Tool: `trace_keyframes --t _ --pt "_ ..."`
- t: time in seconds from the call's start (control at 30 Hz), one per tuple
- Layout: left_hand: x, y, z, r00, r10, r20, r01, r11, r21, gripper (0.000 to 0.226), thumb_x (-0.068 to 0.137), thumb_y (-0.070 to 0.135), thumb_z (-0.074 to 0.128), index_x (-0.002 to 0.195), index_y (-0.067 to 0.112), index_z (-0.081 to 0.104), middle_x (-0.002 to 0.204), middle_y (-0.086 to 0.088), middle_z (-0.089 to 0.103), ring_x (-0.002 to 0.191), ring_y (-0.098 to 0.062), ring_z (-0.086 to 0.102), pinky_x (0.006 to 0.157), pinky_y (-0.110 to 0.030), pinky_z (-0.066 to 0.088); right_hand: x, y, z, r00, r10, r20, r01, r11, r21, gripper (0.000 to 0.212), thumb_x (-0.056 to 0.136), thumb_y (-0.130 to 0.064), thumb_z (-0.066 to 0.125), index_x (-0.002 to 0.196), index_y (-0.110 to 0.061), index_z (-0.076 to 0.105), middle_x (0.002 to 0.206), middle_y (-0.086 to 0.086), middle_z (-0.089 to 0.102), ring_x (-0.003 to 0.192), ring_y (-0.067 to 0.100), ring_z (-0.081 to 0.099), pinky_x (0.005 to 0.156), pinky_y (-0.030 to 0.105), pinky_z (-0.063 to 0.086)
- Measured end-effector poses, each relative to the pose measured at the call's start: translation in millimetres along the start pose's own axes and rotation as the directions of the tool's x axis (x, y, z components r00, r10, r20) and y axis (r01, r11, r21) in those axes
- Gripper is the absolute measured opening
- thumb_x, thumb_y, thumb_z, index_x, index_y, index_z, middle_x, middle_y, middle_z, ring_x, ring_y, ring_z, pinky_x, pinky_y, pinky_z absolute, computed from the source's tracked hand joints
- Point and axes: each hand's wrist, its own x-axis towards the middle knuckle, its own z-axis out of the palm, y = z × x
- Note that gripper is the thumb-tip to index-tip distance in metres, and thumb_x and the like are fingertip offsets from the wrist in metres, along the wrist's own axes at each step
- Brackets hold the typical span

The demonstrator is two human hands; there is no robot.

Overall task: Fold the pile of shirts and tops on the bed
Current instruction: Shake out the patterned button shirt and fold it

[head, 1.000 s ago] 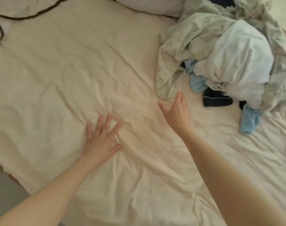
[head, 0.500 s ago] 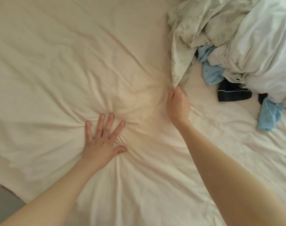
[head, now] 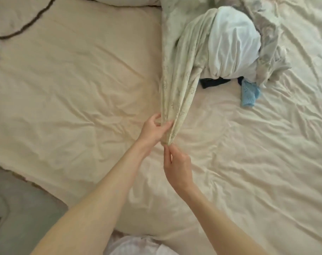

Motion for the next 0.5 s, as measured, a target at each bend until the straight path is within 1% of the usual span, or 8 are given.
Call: trace_keyframes --t 0.07,0.13,0.2,0.23,0.33,0.43,0.47,0.5 --pt "-19.9 1.1 20.8 0.991 0.101 -0.082 -0.093 0.991 0.093 0.018 0.084 0.018 0.069 0.100 0.016 0.060 0.081 -0.001 0.062 0.082 -0.019 0.060 0.075 -0.031 0.049 -21.9 -0.2 -29.6 0.999 -0.001 0.035 0.001 1.000 0.002 0.032 0.093 -0.018 0.042 0.063 -0.009 0.044 0.055 -0.005 0.037 0.050 0.013 0.029 0.050 0.023 0.021" --pt "-47.0 -9.0 29.1 0.976 0.182 -0.115 -0.157 0.967 0.199 0.004 0.084 0.014 0.066 0.084 0.016 0.063 0.077 -0.003 0.063 0.075 -0.018 0.059 0.075 -0.035 0.049 -43.4 3.8 -61.1 0.989 0.046 0.140 -0.047 0.999 0.006 0.029 0.095 -0.017 0.047 0.066 -0.013 0.050 0.058 -0.002 0.050 0.056 0.015 0.041 0.051 0.025 0.028" --pt "-85.6 -20.9 29.8 0.960 0.251 -0.125 -0.213 0.942 0.257 0.004 0.085 0.012 0.065 0.081 0.014 0.064 0.076 -0.005 0.065 0.068 -0.015 0.058 0.072 -0.034 0.050 -63.3 8.6 -93.5 0.941 0.195 0.276 -0.218 0.974 0.058 0.024 0.097 -0.021 0.050 0.082 -0.015 0.068 0.077 -0.003 0.068 0.072 0.010 0.059 0.066 0.021 0.043" --pt "-107.6 -26.5 28.5 0.954 0.276 -0.117 -0.236 0.931 0.277 0.004 0.085 0.012 0.065 0.081 0.012 0.065 0.075 -0.006 0.065 0.065 -0.012 0.057 0.070 -0.031 0.049 -71.4 9.2 -109.2 0.913 0.280 0.295 -0.326 0.938 0.117 0.022 0.096 -0.024 0.051 0.086 -0.019 0.070 0.085 -0.005 0.070 0.081 0.010 0.063 0.075 0.024 0.047" --pt "-170.7 -42.6 27.5 0.952 0.305 0.002 -0.282 0.879 0.385 0.009 0.084 0.014 0.067 0.076 0.012 0.065 0.065 0.002 0.058 0.055 0.000 0.047 0.058 -0.016 0.039 -83.2 6.5 -143.3 0.850 0.458 0.260 -0.517 0.821 0.243 0.018 0.096 -0.036 0.049 0.094 -0.026 0.063 0.099 -0.003 0.068 0.097 0.017 0.064 0.090 0.045 0.050" --pt "-221.7 -62.9 36.8 0.944 0.245 0.220 -0.321 0.832 0.453 0.026 0.083 0.013 0.069 0.063 0.024 0.056 0.058 0.011 0.048 0.055 -0.001 0.040 0.057 -0.019 0.032 -77.1 -10.5 -160.1 0.744 0.543 0.389 -0.665 0.657 0.355 0.050 0.091 -0.050 0.052 0.127 -0.015 0.055 0.119 -0.001 0.060 0.109 0.017 0.059 0.090 0.041 0.052" --pt "-234.4 -71.0 41.8 0.935 0.220 0.279 -0.332 0.821 0.465 0.031 0.082 0.012 0.069 0.060 0.026 0.052 0.055 0.012 0.045 0.053 0.000 0.037 0.056 -0.020 0.030 -74.8 -14.9 -161.9 0.719 0.552 0.423 -0.694 0.611 0.382 0.050 0.089 -0.050 0.055 0.125 -0.015 0.056 0.115 -0.001 0.061 0.104 0.016 0.060 0.085 0.038 0.054" --pt "-245.2 -77.3 47.1 0.925 0.197 0.325 -0.339 0.813 0.474 0.036 0.082 0.010 0.069 0.057 0.028 0.050 0.052 0.013 0.044 0.051 0.001 0.037 0.056 -0.020 0.029 -74.2 -20.2 -162.9 0.724 0.547 0.419 -0.688 0.618 0.381 0.042 0.088 -0.047 0.058 0.114 -0.014 0.061 0.103 0.000 0.064 0.093 0.016 0.063 0.078 0.035 0.054"
